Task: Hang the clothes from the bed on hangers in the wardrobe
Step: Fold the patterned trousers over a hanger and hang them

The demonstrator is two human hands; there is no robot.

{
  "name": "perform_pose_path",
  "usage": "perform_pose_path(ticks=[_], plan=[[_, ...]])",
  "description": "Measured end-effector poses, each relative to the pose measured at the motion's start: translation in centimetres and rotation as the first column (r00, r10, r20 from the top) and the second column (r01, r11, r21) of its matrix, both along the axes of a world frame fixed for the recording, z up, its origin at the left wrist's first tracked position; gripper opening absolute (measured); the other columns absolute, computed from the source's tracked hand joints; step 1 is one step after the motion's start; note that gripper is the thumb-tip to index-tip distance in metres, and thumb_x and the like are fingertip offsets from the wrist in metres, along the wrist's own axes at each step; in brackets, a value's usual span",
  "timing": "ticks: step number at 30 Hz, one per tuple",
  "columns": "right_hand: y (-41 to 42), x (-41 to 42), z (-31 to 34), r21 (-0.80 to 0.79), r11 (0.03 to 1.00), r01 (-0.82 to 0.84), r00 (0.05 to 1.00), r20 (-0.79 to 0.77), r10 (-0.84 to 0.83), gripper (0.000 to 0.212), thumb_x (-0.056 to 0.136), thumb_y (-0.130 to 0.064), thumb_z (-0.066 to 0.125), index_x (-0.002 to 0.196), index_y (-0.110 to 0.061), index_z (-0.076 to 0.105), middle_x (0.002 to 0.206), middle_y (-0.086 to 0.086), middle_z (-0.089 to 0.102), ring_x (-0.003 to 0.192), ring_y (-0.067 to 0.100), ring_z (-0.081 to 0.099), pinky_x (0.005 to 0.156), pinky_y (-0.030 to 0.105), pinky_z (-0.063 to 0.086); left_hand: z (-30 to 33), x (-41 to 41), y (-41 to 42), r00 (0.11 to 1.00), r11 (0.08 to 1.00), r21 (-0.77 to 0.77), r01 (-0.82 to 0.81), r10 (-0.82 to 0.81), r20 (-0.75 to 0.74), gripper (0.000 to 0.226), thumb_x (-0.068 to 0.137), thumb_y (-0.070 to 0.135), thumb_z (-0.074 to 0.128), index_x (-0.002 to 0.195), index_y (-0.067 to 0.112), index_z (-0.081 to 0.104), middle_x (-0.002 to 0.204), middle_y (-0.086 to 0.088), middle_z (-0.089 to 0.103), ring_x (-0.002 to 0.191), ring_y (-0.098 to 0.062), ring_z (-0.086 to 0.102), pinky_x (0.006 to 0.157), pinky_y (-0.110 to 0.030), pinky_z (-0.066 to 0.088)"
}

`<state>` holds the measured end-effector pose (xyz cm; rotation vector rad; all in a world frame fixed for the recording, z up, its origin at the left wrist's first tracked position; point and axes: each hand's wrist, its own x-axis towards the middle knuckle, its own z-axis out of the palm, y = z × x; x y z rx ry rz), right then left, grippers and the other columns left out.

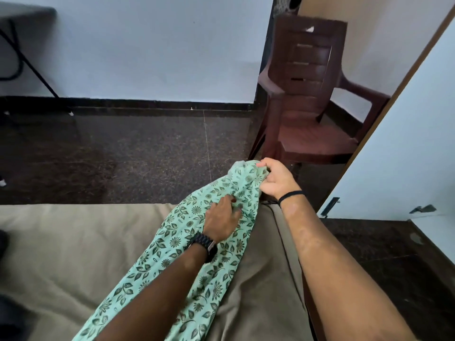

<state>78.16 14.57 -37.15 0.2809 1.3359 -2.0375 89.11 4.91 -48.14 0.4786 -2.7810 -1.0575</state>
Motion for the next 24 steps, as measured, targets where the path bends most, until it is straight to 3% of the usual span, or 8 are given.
perform_pose_path(ticks=[2,6,10,12,14,18,21,24], plan=[[0.0,1.0,1.3,-0.002,0.999,-0.040,0.997,-0.065,0.040,0.014,0.090,-0.004,0.053,0.103,-0.010,0.055,0.115,0.020,0.062,0.104,0.035,0.063,0.108,0.050,0.037,0.1,-0.1,-0.1,0.997,0.996,-0.068,0.054,-0.050,0.058,0.034,0.096,0.031,0.045,0.128,0.022,0.041,0.117,-0.002,0.056,0.092,-0.020,0.051,0.089,-0.043,0.048],[0.2,2.7,1.8,-0.038,0.987,0.153,0.948,-0.275,-0.158,0.058,0.082,0.008,0.064,0.132,-0.016,0.047,0.132,0.020,0.053,0.120,0.035,0.055,0.105,0.053,0.041,0.1,0.2,-0.4,0.984,0.977,-0.154,0.148,-0.129,0.126,0.045,0.096,0.022,0.045,0.140,0.018,0.036,0.134,-0.008,0.048,0.111,-0.024,0.047,0.098,-0.040,0.040],[0.4,5.7,2.2,0.136,0.985,0.107,0.806,-0.592,-0.006,0.043,0.081,0.018,0.056,0.101,-0.019,0.066,0.132,0.016,0.056,0.115,0.039,0.057,0.100,0.054,0.045,2.4,0.7,-1.3,0.983,0.944,0.318,0.085,-0.132,0.128,0.032,0.098,0.013,0.044,0.127,0.006,0.054,0.119,-0.010,0.060,0.084,-0.015,0.058,0.071,-0.027,0.050],[0.4,7.2,2.3,0.242,0.967,0.084,0.724,-0.682,0.107,0.046,0.081,0.019,0.056,0.104,-0.020,0.067,0.133,0.006,0.055,0.107,0.043,0.056,0.095,0.056,0.047,3.5,2.1,-1.6,0.998,0.749,0.661,-0.044,0.001,0.065,0.025,0.100,0.015,0.043,0.110,0.002,0.061,0.108,-0.009,0.064,0.077,-0.013,0.060,0.061,-0.021,0.049],[0.3,8.8,2.4,0.315,0.947,0.061,0.610,-0.763,0.214,0.053,0.081,0.018,0.056,0.116,-0.021,0.062,0.135,0.000,0.051,0.088,0.029,0.062,0.088,0.044,0.053,4.3,4.0,-2.1,0.984,0.398,0.910,-0.113,0.173,0.047,0.023,0.101,0.017,0.043,0.099,0.002,0.061,0.101,-0.014,0.067,0.082,-0.023,0.063,0.062,-0.025,0.053],[0.0,13.2,1.6,0.533,0.824,0.193,0.096,-0.846,0.525,0.070,0.081,0.018,0.047,0.136,-0.025,0.048,0.134,0.002,0.052,0.106,0.009,0.054,0.092,0.005,0.034,5.1,9.2,-3.1,0.947,-0.148,0.987,-0.063,0.303,0.106,0.025,0.098,0.027,0.047,0.089,0.006,0.058,0.091,-0.018,0.068,0.088,-0.031,0.064,0.080,-0.040,0.054],[0.5,18.4,-0.3,0.569,0.755,0.326,-0.369,-0.659,0.656,0.068,0.080,0.014,0.045,0.139,-0.019,0.050,0.092,0.004,0.061,0.064,0.005,0.052,0.055,0.016,0.043,3.9,14.6,-3.9,0.941,-0.318,0.948,-0.008,0.318,0.115,0.034,0.096,0.038,0.050,0.103,0.006,0.060,0.104,-0.021,0.065,0.096,-0.033,0.062,0.068,-0.036,0.059],[2.3,23.2,-5.4,0.526,0.772,0.358,-0.774,-0.295,0.560,0.051,0.076,0.000,0.059,0.122,-0.019,0.067,0.097,0.002,0.073,0.085,0.019,0.070,0.069,0.028,0.057,0.8,21.2,-4.4,0.953,-0.486,0.873,0.035,0.280,0.118,0.045,0.092,0.048,0.053,0.122,0.015,0.055,0.115,-0.017,0.065,0.097,-0.028,0.064,0.073,-0.030,0.059]])
